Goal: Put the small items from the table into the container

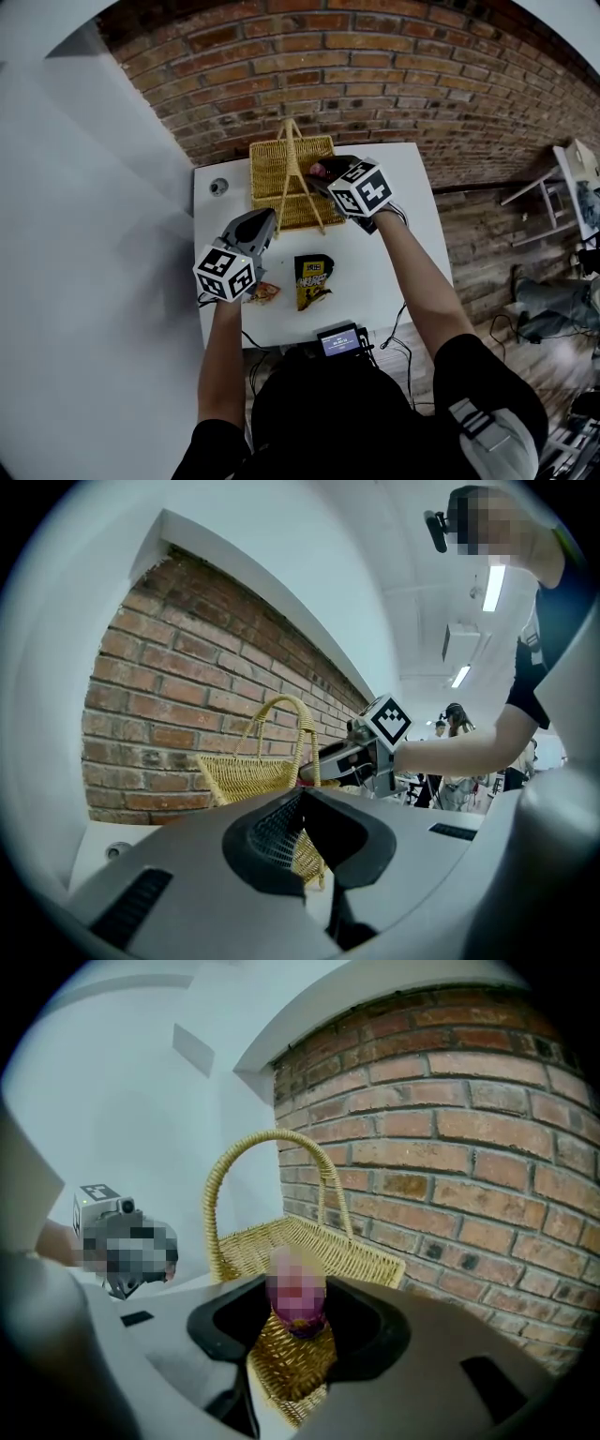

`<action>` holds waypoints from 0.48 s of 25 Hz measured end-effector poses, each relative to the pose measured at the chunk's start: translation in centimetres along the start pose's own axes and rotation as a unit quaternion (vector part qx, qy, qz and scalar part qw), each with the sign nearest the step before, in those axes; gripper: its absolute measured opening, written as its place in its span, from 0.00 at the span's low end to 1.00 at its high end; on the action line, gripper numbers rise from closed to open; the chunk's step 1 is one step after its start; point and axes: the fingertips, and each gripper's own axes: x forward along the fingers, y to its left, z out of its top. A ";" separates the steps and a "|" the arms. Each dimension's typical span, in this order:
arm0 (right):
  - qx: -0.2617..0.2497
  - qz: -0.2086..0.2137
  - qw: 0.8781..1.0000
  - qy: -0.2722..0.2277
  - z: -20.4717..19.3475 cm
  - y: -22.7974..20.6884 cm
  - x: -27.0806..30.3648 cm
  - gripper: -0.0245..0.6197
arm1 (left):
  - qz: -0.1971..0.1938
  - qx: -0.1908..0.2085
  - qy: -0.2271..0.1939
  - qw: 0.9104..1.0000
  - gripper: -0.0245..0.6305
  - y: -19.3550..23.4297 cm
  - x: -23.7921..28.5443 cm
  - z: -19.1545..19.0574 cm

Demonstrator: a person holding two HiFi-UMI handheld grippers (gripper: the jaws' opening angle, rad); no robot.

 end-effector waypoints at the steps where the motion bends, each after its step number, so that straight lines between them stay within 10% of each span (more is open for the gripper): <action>1: -0.002 -0.001 1.000 0.001 0.0 0.0 0.0 0.32 | 0.000 0.000 0.000 1.000 0.05 0.0 0.0 0.0; 12: 0.004 -0.004 1.000 0.002 -0.5 0.0 0.0 0.33 | 0.003 0.002 -0.001 1.000 0.05 0.0 -0.6 0.0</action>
